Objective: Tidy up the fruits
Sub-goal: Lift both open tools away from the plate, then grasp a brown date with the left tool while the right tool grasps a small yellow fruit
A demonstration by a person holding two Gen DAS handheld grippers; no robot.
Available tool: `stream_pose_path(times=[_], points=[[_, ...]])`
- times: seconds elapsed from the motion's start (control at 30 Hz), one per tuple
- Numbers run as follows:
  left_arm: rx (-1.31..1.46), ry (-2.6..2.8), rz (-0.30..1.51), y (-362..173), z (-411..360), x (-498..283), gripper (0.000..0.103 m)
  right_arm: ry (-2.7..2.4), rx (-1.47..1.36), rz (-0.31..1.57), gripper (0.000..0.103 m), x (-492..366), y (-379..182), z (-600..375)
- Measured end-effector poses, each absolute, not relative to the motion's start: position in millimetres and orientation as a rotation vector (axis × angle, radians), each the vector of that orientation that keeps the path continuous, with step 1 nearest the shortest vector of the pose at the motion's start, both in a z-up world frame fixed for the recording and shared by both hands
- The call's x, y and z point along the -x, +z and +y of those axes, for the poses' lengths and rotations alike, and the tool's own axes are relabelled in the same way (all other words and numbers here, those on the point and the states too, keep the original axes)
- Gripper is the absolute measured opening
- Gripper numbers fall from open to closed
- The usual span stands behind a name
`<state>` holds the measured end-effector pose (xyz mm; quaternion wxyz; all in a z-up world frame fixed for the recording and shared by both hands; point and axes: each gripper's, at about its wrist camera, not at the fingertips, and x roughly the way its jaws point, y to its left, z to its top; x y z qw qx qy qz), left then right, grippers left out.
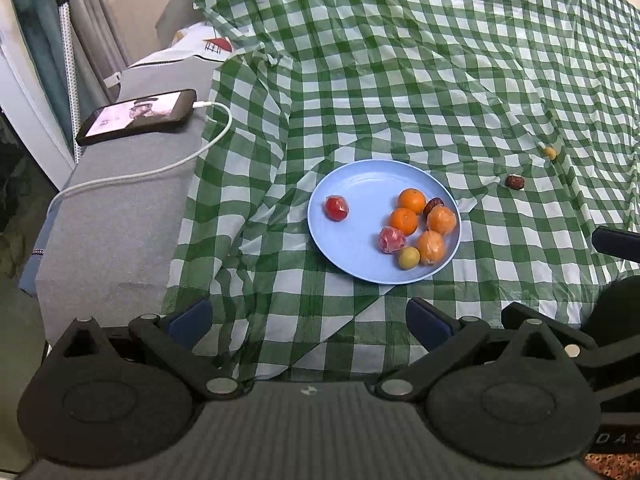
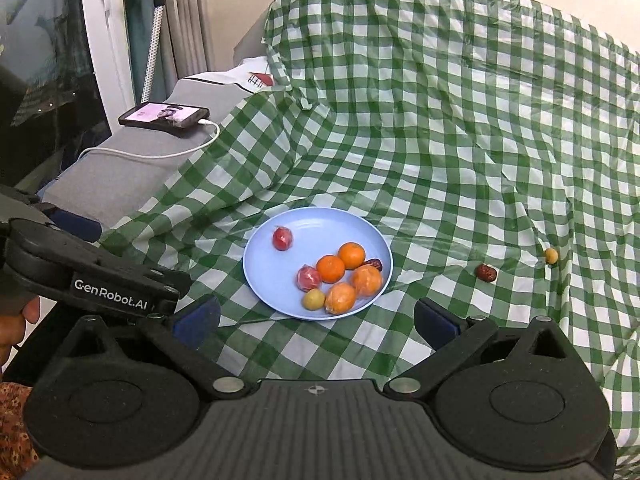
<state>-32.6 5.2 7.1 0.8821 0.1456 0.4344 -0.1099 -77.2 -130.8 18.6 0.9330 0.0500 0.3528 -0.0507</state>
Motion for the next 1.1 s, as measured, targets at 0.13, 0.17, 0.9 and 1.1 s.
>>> stream_pose_path(times=[0.13,0.17,0.9,1.1], points=[[-0.298,-0.233,0.906,7.7,6.4,32.2,0.103,-0.107,-0.101,0.721,0.102,77.6,18.9,-129.1],[-0.3,-0.234,0.906,7.5,6.6,32.0,0.103,-0.107,-0.1,0.721,0.102,77.7,18.8,-129.2],[-0.327,-0.213,0.926,5.8,-7.7,12.0,0.103,-0.185,-0.183,0.713,0.102,68.7,3.1,-158.8],[-0.345,-0.24,0.924,3.9,-41.5,-6.5,0.103,-0.337,-0.237,0.675,0.102,72.0,-16.0,-219.0]])
